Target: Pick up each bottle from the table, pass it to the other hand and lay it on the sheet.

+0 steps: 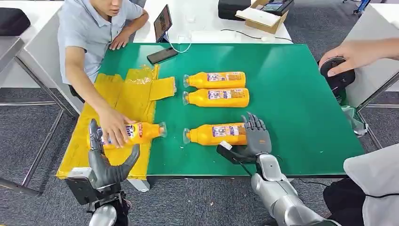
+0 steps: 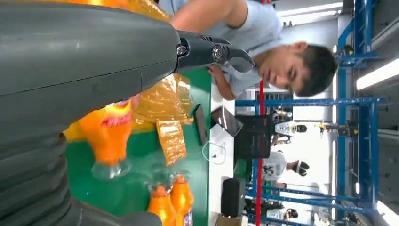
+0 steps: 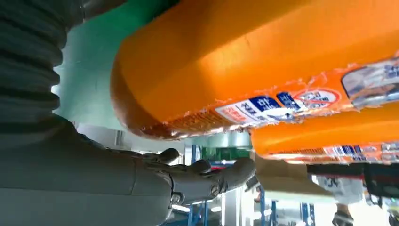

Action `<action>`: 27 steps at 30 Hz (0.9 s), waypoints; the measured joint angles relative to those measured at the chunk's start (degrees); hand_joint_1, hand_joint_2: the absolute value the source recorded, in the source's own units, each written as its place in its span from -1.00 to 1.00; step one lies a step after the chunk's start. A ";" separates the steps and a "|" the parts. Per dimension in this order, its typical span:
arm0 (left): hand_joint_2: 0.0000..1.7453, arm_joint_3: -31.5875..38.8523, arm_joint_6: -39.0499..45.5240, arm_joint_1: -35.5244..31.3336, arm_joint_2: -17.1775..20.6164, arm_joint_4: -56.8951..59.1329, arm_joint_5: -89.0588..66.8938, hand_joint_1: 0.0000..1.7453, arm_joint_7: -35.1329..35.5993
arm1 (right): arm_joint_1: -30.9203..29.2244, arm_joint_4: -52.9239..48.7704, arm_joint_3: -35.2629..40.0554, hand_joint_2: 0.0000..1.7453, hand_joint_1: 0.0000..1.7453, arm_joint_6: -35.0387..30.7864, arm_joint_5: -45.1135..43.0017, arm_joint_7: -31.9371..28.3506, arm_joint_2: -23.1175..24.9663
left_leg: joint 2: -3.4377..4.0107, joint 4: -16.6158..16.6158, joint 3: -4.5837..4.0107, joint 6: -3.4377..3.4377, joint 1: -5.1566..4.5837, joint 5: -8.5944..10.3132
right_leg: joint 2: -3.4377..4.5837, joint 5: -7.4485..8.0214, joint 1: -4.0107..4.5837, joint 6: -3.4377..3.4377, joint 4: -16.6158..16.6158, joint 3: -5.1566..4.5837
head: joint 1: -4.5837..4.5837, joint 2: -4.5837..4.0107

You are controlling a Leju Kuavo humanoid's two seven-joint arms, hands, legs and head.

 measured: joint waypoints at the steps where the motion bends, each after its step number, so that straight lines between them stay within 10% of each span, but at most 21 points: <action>1: 1.00 -0.09 0.00 -0.12 -0.02 0.22 0.00 -1.00 0.02 | -0.39 0.49 0.20 1.00 0.04 0.44 0.00 0.07 0.02 | 0.02 0.00 0.05 0.00 0.00 0.00 | 0.00 0.00 0.00 0.00 0.00 0.02 | 0.00 0.00; 3: 1.00 -0.35 -0.04 -0.37 0.00 0.61 0.00 -1.00 0.09 | -1.02 1.32 0.35 1.00 0.74 1.29 0.02 0.04 0.07 | 0.03 0.00 0.14 0.00 0.00 0.00 | 0.00 0.00 0.00 0.00 -0.01 0.10 | 0.02 0.00; 6: 1.00 -0.61 -0.43 -0.75 -0.02 1.09 0.00 -1.00 0.28 | -1.64 2.27 0.87 1.00 1.00 3.62 -0.04 -0.34 0.07 | 0.03 0.00 0.19 0.00 0.00 0.01 | 0.00 0.01 0.00 0.00 0.00 0.16 | 0.00 0.00; 27: 1.00 -2.08 -2.51 -3.09 -0.02 3.15 1.38 -1.00 0.33 | -4.40 5.14 3.19 1.00 1.00 11.98 -3.13 -4.27 -1.01 | 0.07 0.00 0.44 0.01 0.01 0.01 | 0.02 0.03 0.01 0.00 -0.01 0.34 | 0.00 0.00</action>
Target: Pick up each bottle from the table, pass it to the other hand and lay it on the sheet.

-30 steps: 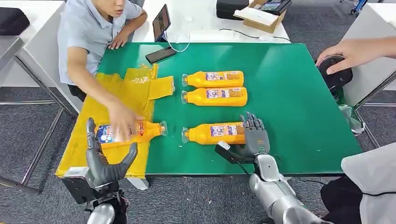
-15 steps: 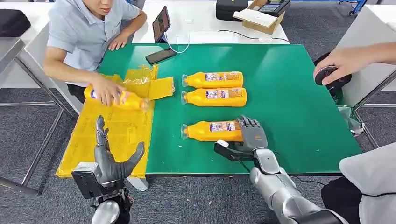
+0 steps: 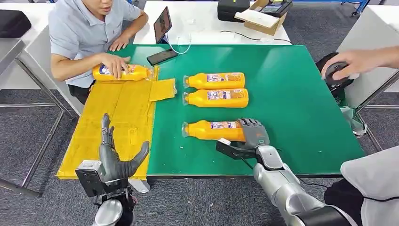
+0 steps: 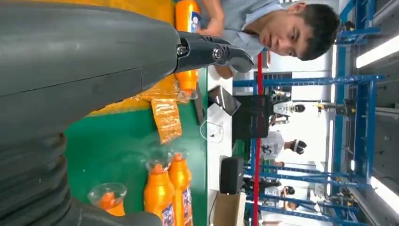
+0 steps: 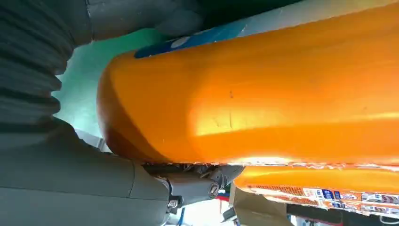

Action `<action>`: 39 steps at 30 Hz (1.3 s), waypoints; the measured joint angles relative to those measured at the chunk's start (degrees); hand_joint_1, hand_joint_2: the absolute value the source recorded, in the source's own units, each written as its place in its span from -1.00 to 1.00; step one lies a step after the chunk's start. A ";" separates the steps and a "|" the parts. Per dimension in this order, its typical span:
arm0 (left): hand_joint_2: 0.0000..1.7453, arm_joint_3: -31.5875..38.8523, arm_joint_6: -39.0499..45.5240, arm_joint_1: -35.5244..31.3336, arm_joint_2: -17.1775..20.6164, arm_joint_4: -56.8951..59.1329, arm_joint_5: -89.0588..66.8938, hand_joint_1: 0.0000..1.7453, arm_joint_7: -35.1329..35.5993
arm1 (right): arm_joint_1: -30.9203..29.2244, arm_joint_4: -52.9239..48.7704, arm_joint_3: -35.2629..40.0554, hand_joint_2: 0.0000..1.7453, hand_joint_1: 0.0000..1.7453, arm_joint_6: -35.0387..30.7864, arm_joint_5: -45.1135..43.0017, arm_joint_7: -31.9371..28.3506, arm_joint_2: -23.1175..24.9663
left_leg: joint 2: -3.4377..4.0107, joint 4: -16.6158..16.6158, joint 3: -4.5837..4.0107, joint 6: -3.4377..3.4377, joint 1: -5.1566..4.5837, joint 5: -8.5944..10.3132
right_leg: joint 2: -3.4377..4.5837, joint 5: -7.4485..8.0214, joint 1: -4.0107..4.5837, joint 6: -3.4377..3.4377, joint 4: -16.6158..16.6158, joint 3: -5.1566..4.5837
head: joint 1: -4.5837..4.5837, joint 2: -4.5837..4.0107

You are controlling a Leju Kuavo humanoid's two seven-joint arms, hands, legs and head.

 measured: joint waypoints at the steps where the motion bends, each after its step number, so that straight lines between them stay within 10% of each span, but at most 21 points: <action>1: 1.00 -0.07 -0.17 0.09 0.00 0.00 0.13 -1.00 0.00 | 0.17 0.00 -0.29 1.00 1.00 0.00 -2.69 -1.75 0.02 | 0.00 0.00 0.01 0.00 0.00 0.00 | 0.00 0.00 0.00 0.00 0.00 0.03 | 0.02 0.00; 12: 1.00 -0.13 -4.70 2.60 -0.50 1.75 11.33 -1.00 7.41 | 6.45 -5.32 -6.43 1.00 1.00 -4.68 -30.79 -21.71 4.27 | 0.03 -0.01 -0.05 -0.01 0.02 -0.01 | 0.07 0.00 0.04 0.00 0.02 -0.03 | 0.00 0.00; 18: 1.00 -2.31 -4.72 3.76 0.67 4.92 15.04 -1.00 6.75 | 15.55 -22.76 -3.42 1.00 1.00 -6.84 -49.38 -21.37 7.04 | -0.19 -0.02 -0.44 -0.02 0.04 0.02 | -0.04 -0.03 0.04 -0.02 0.06 -0.29 | -0.02 0.00; 39: 1.00 -8.79 -10.14 2.74 2.95 2.93 12.24 -1.00 4.20 | 21.88 -35.19 22.54 1.00 1.00 -4.26 -48.14 -22.60 10.38 | -0.15 -0.03 -0.59 -0.01 0.05 0.01 | -0.03 -0.04 0.02 -0.02 0.04 -0.47 | 0.00 0.00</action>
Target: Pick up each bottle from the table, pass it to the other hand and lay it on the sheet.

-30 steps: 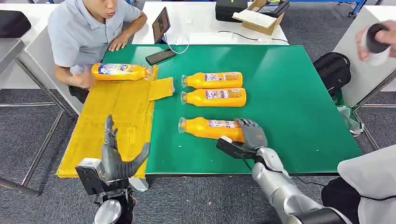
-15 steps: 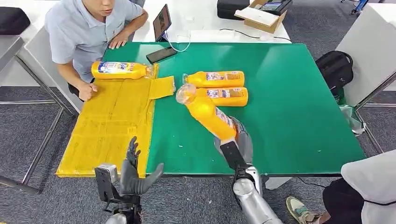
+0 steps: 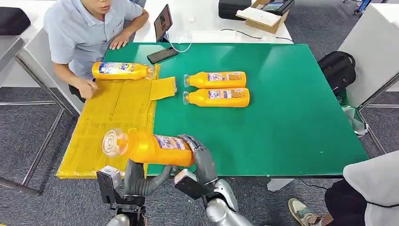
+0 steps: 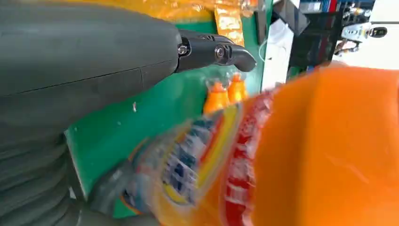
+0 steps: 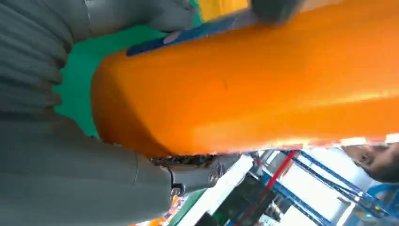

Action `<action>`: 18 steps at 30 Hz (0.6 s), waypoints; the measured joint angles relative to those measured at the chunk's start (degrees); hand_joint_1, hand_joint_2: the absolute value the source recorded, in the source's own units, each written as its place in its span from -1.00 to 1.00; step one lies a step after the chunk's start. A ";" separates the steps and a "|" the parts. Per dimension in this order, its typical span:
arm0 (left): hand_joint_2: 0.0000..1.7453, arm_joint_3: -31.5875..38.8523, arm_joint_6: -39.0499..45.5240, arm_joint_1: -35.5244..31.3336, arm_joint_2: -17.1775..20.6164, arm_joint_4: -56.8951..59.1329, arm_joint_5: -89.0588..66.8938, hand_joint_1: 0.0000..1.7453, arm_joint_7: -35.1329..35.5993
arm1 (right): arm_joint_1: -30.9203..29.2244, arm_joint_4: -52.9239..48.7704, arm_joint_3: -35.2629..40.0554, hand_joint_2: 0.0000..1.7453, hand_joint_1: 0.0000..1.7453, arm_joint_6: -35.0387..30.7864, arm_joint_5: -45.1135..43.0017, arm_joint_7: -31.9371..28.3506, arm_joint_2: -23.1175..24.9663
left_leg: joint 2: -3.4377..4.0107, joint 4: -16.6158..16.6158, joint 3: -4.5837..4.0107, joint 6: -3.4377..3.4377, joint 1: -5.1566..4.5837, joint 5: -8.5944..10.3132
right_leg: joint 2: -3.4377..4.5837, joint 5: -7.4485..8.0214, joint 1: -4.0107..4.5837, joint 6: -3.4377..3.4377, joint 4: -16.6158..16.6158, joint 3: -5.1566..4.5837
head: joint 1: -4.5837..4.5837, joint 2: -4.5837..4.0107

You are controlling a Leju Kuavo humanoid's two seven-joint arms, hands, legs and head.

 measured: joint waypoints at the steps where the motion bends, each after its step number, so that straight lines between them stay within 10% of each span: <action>1: 1.00 -0.04 -0.76 -0.07 0.00 -0.09 0.61 -1.00 0.04 | -0.35 0.67 0.95 1.00 1.00 0.07 -0.15 -0.04 0.24 | 0.05 0.00 0.00 0.00 0.00 0.00 | 0.00 0.00 0.00 0.00 0.00 0.00 | 0.02 0.00; 16: 1.00 -0.98 -6.60 -0.17 0.04 -1.53 5.64 -0.90 1.03 | -3.45 7.65 6.45 1.00 1.00 0.50 -1.20 -0.13 1.46 | 0.02 0.01 -0.01 0.00 -0.01 0.00 | 0.00 0.00 -0.01 0.00 0.00 -0.01 | 0.02 0.00; 17: 1.00 -0.94 -7.34 -0.17 0.11 -1.53 6.74 1.00 1.60 | -3.59 7.95 6.60 1.00 1.00 0.48 -1.29 -0.13 1.55 | 0.02 0.00 -0.01 0.00 -0.01 0.00 | 0.00 0.00 -0.01 0.00 0.00 -0.01 | 0.02 0.00; 18: 1.00 -0.85 -8.04 -0.17 0.15 -1.53 7.92 1.00 2.19 | -3.68 8.33 6.77 1.00 1.00 0.39 -1.40 -0.13 1.66 | 0.02 0.01 -0.01 0.00 -0.01 0.00 | 0.00 0.00 -0.01 0.00 0.00 -0.01 | 0.02 0.00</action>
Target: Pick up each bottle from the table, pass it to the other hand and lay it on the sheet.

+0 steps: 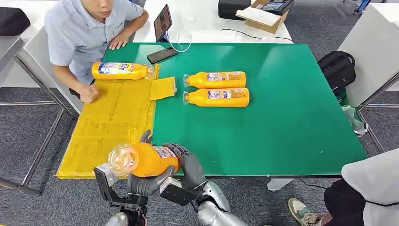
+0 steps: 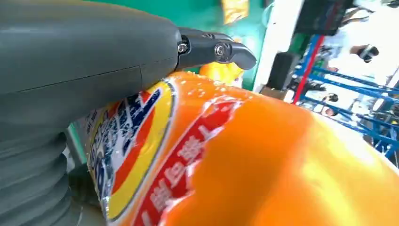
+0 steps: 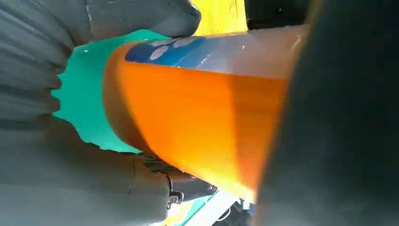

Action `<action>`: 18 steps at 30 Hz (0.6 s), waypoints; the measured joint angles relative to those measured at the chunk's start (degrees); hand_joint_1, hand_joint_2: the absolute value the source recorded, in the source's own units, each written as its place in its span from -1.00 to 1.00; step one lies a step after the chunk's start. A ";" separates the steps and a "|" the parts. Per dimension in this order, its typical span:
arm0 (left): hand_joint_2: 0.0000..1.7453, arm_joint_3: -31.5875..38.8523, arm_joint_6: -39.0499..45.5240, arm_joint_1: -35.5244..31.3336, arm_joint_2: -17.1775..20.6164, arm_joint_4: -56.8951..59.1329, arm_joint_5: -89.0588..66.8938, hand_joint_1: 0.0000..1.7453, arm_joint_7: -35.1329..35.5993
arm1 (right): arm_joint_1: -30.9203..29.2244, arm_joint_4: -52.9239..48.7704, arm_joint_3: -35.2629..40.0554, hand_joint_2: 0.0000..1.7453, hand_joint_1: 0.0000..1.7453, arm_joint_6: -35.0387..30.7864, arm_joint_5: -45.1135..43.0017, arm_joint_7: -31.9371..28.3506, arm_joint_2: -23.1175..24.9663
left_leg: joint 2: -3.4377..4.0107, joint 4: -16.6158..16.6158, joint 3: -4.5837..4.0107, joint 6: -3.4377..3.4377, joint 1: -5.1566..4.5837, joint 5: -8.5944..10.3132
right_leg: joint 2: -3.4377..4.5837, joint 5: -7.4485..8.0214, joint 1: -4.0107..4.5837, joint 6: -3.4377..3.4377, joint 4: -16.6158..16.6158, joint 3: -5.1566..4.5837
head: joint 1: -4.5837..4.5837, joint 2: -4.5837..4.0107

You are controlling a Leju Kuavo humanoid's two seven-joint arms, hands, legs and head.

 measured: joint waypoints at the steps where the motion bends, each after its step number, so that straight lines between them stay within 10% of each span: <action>1: 1.00 0.09 -0.50 0.01 0.09 0.00 0.72 1.00 0.39 | -0.06 0.39 0.11 1.00 0.72 -0.09 -0.13 0.02 0.15 | -0.01 0.00 0.00 0.00 0.00 0.00 | 0.00 0.00 0.00 0.00 0.00 0.00 | -0.02 0.00; 2: 1.00 0.13 -0.72 0.04 0.15 0.02 0.93 1.00 0.56 | -0.07 0.65 0.15 1.00 0.42 -0.09 -0.15 0.04 0.28 | -0.01 0.00 0.00 0.00 0.00 0.00 | 0.00 0.00 0.00 0.00 0.00 0.00 | 0.00 0.00; 4: 1.00 0.35 -0.61 0.11 0.24 0.04 1.28 1.00 0.83 | -0.17 1.11 0.31 1.00 -1.00 -0.09 -0.15 0.15 0.55 | 0.00 0.00 0.00 0.00 0.00 0.00 | 0.00 0.00 0.00 0.00 0.00 0.00 | -0.02 0.00; 5: 1.00 0.55 -0.30 0.11 0.24 0.07 1.37 1.00 1.03 | -0.21 1.31 0.41 1.00 -1.00 -0.09 -0.15 0.15 0.59 | 0.00 0.00 0.00 0.00 0.00 0.00 | 0.00 0.00 0.00 0.00 0.00 0.00 | 0.00 0.00; 6: 1.00 0.65 0.11 0.13 0.24 0.09 1.50 1.00 1.18 | -0.22 1.46 0.59 -1.00 -1.00 -0.09 -0.17 0.20 0.68 | -0.01 0.00 0.00 0.00 0.00 0.00 | 0.00 0.00 0.00 0.00 0.00 0.00 | 0.00 0.00; 18: 1.00 3.91 6.41 0.56 0.24 -0.50 2.31 1.00 0.87 | 1.97 0.83 3.93 -1.00 -1.00 -4.66 -0.57 -2.25 0.50 | -0.01 0.00 0.00 0.00 0.00 0.00 | 0.00 -0.01 0.00 -0.01 0.00 -0.02 | -0.02 0.00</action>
